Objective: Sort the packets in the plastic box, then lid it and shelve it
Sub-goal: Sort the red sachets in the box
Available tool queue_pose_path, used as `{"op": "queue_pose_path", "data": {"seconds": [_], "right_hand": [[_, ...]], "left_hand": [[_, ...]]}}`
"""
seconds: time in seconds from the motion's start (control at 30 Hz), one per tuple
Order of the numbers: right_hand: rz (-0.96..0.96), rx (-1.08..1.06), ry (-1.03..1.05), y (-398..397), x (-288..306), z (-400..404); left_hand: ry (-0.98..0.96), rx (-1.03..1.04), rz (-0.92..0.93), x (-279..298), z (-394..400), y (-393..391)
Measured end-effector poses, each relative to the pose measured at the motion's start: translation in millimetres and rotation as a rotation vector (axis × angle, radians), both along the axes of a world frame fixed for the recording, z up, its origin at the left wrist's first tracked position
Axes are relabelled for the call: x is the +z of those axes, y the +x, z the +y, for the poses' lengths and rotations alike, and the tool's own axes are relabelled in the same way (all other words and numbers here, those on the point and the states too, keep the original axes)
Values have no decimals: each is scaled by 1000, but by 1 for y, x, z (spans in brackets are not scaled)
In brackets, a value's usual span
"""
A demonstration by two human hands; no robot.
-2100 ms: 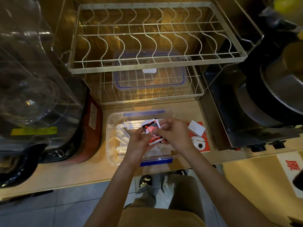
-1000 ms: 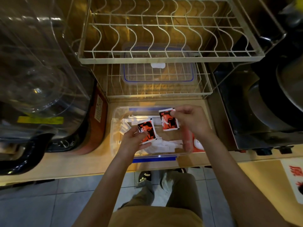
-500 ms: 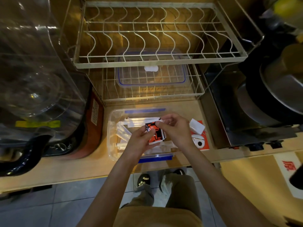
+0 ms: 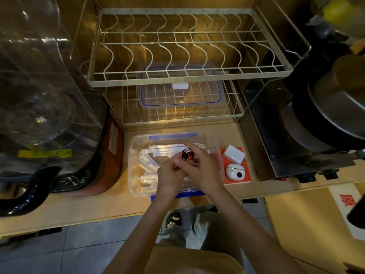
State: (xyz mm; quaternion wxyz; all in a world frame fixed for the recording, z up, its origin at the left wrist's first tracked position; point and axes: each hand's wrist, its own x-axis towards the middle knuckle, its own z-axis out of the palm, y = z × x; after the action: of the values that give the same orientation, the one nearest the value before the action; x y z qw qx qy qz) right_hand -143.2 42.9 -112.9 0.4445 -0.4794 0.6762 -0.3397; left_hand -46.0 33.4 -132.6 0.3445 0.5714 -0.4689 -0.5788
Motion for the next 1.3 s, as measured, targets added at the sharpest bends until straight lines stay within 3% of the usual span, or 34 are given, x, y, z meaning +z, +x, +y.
{"op": "queue_pose_path", "data": {"seconds": [0.23,0.37,0.57,0.6,0.67,0.73,0.87,0.93,1.03,1.13,1.3], "right_hand": [[18,-68,-79,-6,-1,-3],[-19,-71,-62,-11,-4,-4],[-207,-98,26,-38,0,-7],[-235,-115,32,-45,3,-8],[-272,-179,48,-58,8,-8],[-292,-267,107,-70,11,-8],[-525,-408,241,-84,8,-4],[-700,-393,278,-88,7,-1],[-866,-359,294,-94,1,3],[-881,-362,321,-99,-6,3],[-853,-331,322,-98,-10,-1]], "left_hand": [[-38,-28,63,0,0,0],[-62,-53,2,0,0,-3],[94,-264,228,8,-9,2],[114,-260,208,7,-13,3],[28,-300,-15,-1,-22,1],[-164,-460,-289,-9,-28,-5],[-431,-869,-622,-26,-32,-32],[-443,-977,-652,-35,-32,-45],[-269,-892,-532,-39,-30,-60],[-186,-824,-558,-44,-30,-65],[-324,-885,-700,-48,-36,-55]]}}
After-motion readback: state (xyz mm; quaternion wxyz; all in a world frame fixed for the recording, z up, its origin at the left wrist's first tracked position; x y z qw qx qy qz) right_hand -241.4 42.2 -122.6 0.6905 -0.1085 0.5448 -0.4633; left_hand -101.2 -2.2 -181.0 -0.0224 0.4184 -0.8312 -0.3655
